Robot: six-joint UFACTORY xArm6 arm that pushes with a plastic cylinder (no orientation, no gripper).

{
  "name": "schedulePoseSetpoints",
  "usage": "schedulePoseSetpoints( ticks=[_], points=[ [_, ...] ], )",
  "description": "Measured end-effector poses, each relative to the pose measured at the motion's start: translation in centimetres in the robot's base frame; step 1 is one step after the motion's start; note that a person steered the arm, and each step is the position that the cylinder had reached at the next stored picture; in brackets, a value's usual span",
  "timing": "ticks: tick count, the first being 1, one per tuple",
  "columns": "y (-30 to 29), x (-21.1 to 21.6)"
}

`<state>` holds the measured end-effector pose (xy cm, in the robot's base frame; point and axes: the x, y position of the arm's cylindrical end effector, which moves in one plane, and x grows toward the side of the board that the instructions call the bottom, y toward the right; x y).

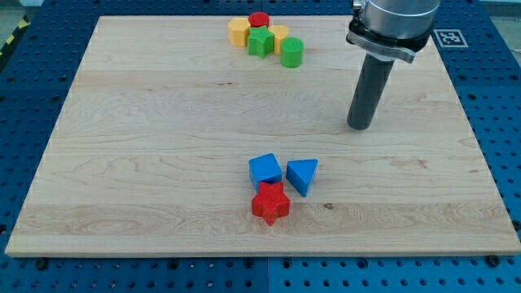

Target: Push blue triangle to the blue cube

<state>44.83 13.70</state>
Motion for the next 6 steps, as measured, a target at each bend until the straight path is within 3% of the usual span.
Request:
schedulePoseSetpoints(
  ticks=[2,4,6],
  points=[
    [-1.0,8.6],
    [-3.0,9.3],
    [-8.7,9.1]
  ],
)
